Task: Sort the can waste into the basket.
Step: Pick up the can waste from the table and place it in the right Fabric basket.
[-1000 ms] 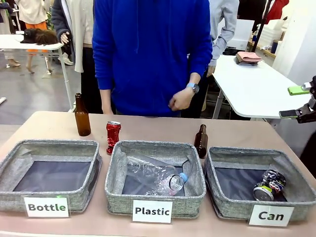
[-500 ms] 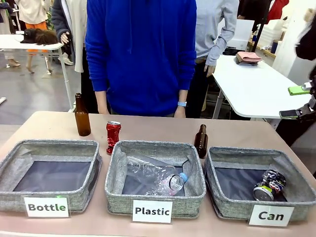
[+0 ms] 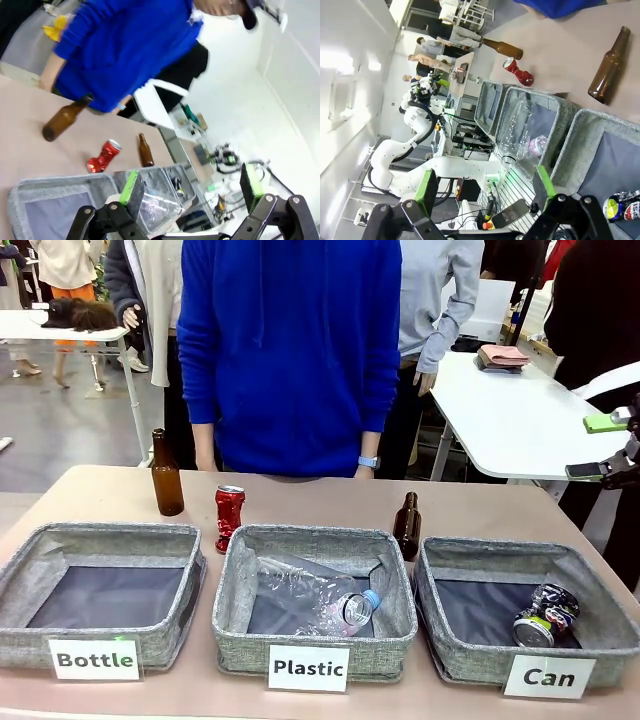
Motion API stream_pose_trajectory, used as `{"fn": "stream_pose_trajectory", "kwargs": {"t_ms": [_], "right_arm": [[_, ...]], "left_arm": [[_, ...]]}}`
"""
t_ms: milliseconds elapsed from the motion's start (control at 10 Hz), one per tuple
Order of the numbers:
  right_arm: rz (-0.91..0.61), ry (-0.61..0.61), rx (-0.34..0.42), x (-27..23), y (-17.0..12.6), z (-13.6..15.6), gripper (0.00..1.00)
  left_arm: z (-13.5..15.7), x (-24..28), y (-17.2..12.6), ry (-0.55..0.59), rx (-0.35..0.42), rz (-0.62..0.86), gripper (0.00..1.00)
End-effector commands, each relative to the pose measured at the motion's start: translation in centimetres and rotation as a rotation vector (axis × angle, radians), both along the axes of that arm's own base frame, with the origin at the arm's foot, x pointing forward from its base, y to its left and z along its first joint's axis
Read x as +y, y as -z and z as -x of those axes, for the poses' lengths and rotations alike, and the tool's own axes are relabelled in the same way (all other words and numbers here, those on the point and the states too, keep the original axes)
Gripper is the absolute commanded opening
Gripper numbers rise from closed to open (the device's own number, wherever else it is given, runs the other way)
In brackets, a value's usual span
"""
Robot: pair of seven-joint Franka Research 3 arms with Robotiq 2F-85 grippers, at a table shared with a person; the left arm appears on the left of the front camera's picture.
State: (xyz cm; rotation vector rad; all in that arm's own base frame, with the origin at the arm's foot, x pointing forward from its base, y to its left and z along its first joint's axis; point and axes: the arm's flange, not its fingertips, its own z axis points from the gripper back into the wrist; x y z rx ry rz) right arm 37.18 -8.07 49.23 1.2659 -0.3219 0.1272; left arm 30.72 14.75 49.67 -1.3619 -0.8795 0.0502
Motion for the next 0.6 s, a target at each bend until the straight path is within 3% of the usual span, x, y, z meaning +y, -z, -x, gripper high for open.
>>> {"fn": "stream_pose_trajectory", "kwargs": {"t_ms": [0, 300, 500], "right_arm": [[0.004, -0.020, -0.018, -0.5, -0.2, 0.0, 1.00], [0.004, -0.020, -0.018, -0.5, -0.2, 0.0, 1.00], [0.004, -0.020, -0.018, -0.5, -0.2, 0.0, 1.00]], "left_arm": [[-1.1, -3.8, -1.0, 0.178, -0.131, -0.139, 1.00], [-3.5, -9.6, -0.5, 0.320, -0.229, -0.373, 1.00], [-6.5, -12.2, 1.3, 0.340, -0.376, -0.616, 1.00]]}}
